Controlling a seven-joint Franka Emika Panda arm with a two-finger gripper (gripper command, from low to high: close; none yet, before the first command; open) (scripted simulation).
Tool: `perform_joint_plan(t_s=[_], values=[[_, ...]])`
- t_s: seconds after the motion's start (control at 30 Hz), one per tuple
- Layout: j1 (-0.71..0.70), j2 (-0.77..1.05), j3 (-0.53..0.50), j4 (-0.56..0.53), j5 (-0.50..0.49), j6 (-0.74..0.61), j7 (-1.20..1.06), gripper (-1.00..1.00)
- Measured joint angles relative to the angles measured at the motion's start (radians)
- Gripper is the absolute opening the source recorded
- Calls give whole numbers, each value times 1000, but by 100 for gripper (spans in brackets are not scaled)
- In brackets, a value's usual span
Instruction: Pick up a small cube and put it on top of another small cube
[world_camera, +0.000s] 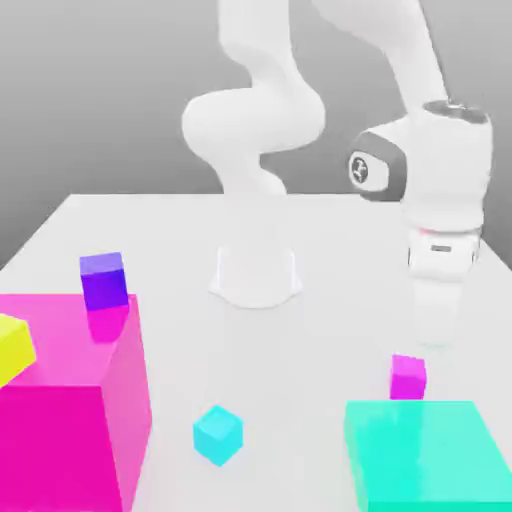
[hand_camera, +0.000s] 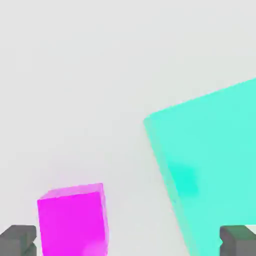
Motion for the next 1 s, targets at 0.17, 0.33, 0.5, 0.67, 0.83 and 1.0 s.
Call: perform_joint_plan(t_s=[0.17, 0.33, 0.5, 0.67, 0.83, 1.0], values=[[65, 182, -84, 25, -86, 144, 53, 0], [78, 218, -99, 32, -100, 172, 64, -100], [63, 175, -81, 24, -86, 138, 53, -100], [37, 4, -39, -4, 8, -4, -16, -100], [-130, -31, -112, 144, 30, -188, -38, -100], [-301, -42, -190, 325, 35, -379, -48, -100]])
